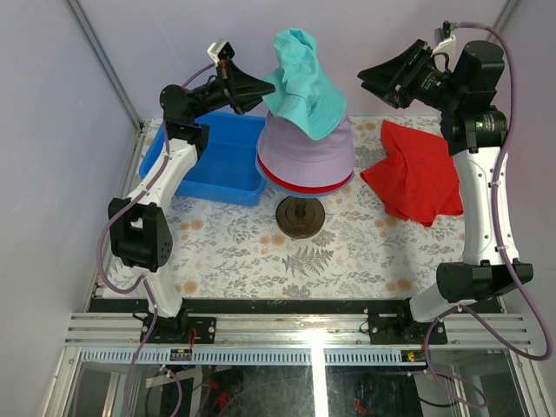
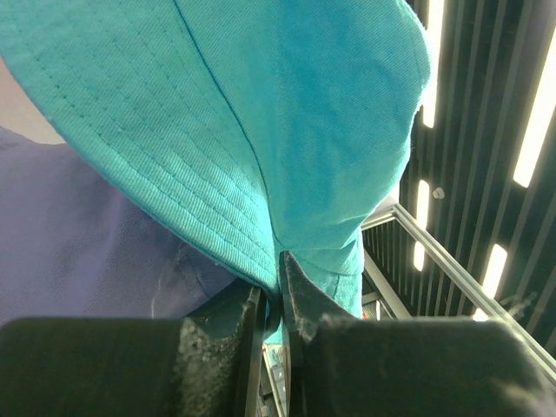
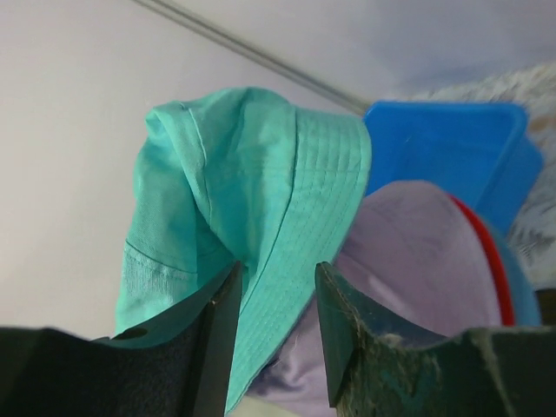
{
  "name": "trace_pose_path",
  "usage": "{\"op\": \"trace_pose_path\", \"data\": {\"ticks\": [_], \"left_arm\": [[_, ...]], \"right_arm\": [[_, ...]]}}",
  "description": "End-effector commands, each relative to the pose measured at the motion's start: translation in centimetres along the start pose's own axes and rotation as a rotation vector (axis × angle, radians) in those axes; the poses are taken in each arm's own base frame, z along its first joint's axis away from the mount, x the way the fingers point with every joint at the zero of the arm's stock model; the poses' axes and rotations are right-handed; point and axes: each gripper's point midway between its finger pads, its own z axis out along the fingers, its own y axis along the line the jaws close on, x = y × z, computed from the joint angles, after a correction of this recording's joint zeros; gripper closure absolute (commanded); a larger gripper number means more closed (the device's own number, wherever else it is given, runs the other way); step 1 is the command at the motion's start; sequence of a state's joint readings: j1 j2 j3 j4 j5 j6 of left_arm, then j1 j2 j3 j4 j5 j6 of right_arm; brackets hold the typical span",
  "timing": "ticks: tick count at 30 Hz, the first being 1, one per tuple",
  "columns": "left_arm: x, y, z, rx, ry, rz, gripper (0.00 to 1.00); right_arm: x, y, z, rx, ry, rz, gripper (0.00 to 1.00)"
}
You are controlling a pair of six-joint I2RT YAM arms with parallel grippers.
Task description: Stack the hats
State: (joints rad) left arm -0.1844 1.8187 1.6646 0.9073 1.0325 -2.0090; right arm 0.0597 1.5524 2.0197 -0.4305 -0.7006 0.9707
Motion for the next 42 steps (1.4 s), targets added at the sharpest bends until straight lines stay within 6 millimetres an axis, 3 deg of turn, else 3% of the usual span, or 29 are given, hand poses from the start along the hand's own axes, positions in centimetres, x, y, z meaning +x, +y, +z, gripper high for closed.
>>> {"op": "trace_pose_path", "data": {"ticks": [1,13,35,37,42], "left_arm": [[1.2,-1.7,0.2,0.06,0.053,0.074,0.92],[1.2,-2.1,0.3,0.071,0.055,0.08,0.92],[1.4,-1.4,0.6,0.074,0.052,0.062,0.92],[1.4,-1.3,0.6,0.074,0.053,0.062,0.92],[1.5,-0.9,0.4,0.072,0.055,0.057,0.92]], "right_arm": [[2.4,2.9,-1.3,-0.111,0.116,0.161,0.53],[4.1,-0.5,-0.2,-0.08,0.164,0.261,0.49],[4.8,2.5,1.2,-0.17,0.197,0.274,0.5],[4.8,2.6,1.3,-0.172,0.194,0.276,0.58],[4.7,2.6,1.4,-0.173,0.19,0.281,0.97]]}}
